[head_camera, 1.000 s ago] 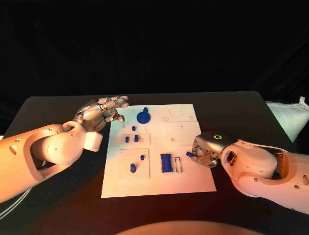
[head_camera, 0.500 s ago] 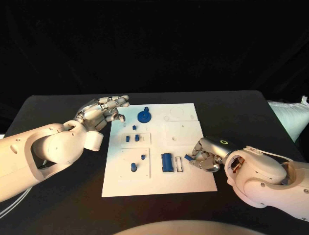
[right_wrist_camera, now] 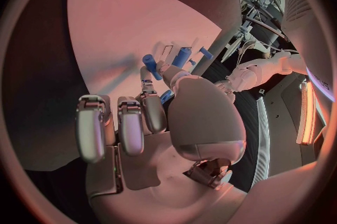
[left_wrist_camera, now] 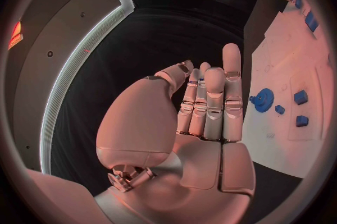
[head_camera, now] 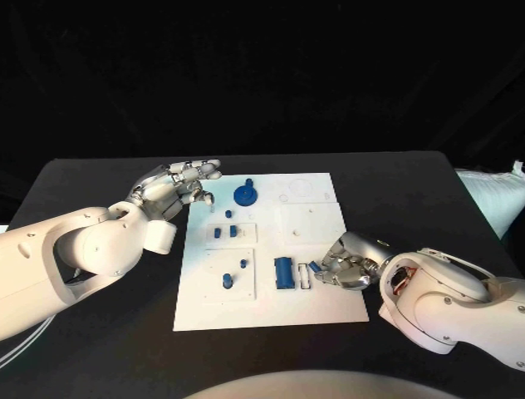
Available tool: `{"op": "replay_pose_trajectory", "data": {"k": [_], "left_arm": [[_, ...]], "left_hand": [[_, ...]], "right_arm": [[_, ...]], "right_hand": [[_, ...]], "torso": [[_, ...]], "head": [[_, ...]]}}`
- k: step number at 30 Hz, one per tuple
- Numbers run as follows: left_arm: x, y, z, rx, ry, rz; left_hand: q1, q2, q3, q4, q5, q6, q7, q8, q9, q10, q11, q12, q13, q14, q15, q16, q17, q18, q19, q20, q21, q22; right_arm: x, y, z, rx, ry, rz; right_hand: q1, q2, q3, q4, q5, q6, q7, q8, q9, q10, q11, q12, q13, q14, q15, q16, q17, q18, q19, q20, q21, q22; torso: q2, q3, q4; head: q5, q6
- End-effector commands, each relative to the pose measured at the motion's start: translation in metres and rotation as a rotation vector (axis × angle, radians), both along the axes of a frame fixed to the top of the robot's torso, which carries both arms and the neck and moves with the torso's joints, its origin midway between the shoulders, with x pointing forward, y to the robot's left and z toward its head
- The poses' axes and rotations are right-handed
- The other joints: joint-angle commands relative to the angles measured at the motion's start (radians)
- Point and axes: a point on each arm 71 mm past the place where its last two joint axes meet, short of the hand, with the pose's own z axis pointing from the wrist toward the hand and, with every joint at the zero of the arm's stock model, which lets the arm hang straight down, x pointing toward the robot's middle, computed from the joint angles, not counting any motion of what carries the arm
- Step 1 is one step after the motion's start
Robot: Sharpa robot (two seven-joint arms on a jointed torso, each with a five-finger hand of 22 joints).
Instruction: Assemble the parts on the task board
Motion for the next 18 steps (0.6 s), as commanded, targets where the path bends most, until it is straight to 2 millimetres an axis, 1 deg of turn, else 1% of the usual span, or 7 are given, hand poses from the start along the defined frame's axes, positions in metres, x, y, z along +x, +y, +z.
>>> {"op": "replay_pose_trajectory", "data": {"k": [1, 6, 9, 12, 18], "left_arm": [[-0.001, -0.003, 0.001, -0.01, -0.007, -0.023], [-0.002, -0.003, 0.001, -0.011, -0.007, -0.024], [-0.002, -0.004, 0.001, -0.011, -0.006, -0.026], [-0.002, -0.004, 0.001, -0.011, -0.006, -0.026], [-0.002, -0.005, 0.001, -0.012, -0.006, -0.028]], "left_hand": [[0.001, 0.01, -0.002, -0.007, 0.005, -0.009, 0.001, 0.004, 0.0, -0.007, 0.002, 0.002, 0.002, -0.006, 0.0, 0.003, -0.001, 0.012, -0.008, -0.001, -0.006, -0.001], [0.001, 0.01, -0.002, -0.007, 0.005, -0.009, 0.001, 0.004, 0.0, -0.007, 0.002, 0.002, 0.002, -0.006, 0.0, 0.003, -0.001, 0.012, -0.008, -0.001, -0.006, -0.001], [0.001, 0.01, -0.002, -0.007, 0.005, -0.009, 0.001, 0.004, 0.0, -0.007, 0.002, 0.002, 0.002, -0.006, 0.0, 0.003, -0.001, 0.012, -0.008, -0.001, -0.006, -0.001], [0.001, 0.01, -0.002, -0.007, 0.005, -0.009, 0.001, 0.004, 0.0, -0.007, 0.002, 0.002, 0.002, -0.006, 0.0, 0.003, -0.001, 0.012, -0.008, -0.001, -0.006, -0.001], [0.001, 0.01, -0.002, -0.007, 0.005, -0.009, 0.001, 0.004, 0.0, -0.007, 0.002, 0.002, 0.002, -0.006, 0.0, 0.003, -0.001, 0.012, -0.008, -0.001, -0.006, -0.001]], "right_arm": [[-0.002, 0.002, -0.003, 0.031, 0.055, -0.022], [-0.001, 0.004, -0.005, 0.033, 0.07, -0.019], [0.0, 0.005, -0.006, 0.035, 0.07, -0.021], [0.001, 0.007, -0.006, 0.037, 0.067, -0.018], [0.001, 0.014, -0.007, 0.037, 0.07, 0.003]], "right_hand": [[-0.016, 0.0, -0.015, 0.003, 0.024, 0.007, -0.001, -0.003, -0.002, 0.052, -0.011, 0.005, 0.152, 0.104, -0.003, 0.003, 0.263, -0.012, 0.068, -0.003, 0.005, 0.179], [-0.035, 0.001, -0.036, 0.013, 0.061, 0.01, -0.002, -0.004, -0.003, 0.054, -0.011, 0.009, 0.154, 0.104, -0.004, 0.003, 0.263, -0.012, 0.068, -0.003, 0.005, 0.18], [-0.046, 0.002, -0.049, 0.02, 0.076, 0.012, -0.003, -0.004, -0.004, 0.054, -0.011, 0.01, 0.155, 0.104, -0.004, 0.003, 0.263, -0.013, 0.068, -0.003, 0.006, 0.18], [-0.058, 0.002, -0.067, 0.029, 0.098, 0.015, -0.003, -0.004, -0.005, 0.055, -0.012, 0.012, 0.157, 0.104, -0.005, 0.003, 0.263, -0.013, 0.069, -0.004, 0.006, 0.181], [-0.067, 0.002, -0.082, 0.036, 0.109, 0.016, -0.003, -0.004, -0.006, 0.056, -0.012, 0.014, 0.158, 0.104, -0.005, 0.003, 0.263, -0.013, 0.07, -0.004, 0.007, 0.183]], "torso": [[-0.001, -0.0001, 0.0006], [0.0, -0.0007, -0.0002], [0.0, -0.0002, 0.0003], [0.0, 0.0001, -0.0006], [0.001, 0.0003, 0.0011]], "head": [[0.002, -0.002], [0.003, -0.003], [0.003, -0.003], [0.004, -0.002], [0.005, -0.004]]}}
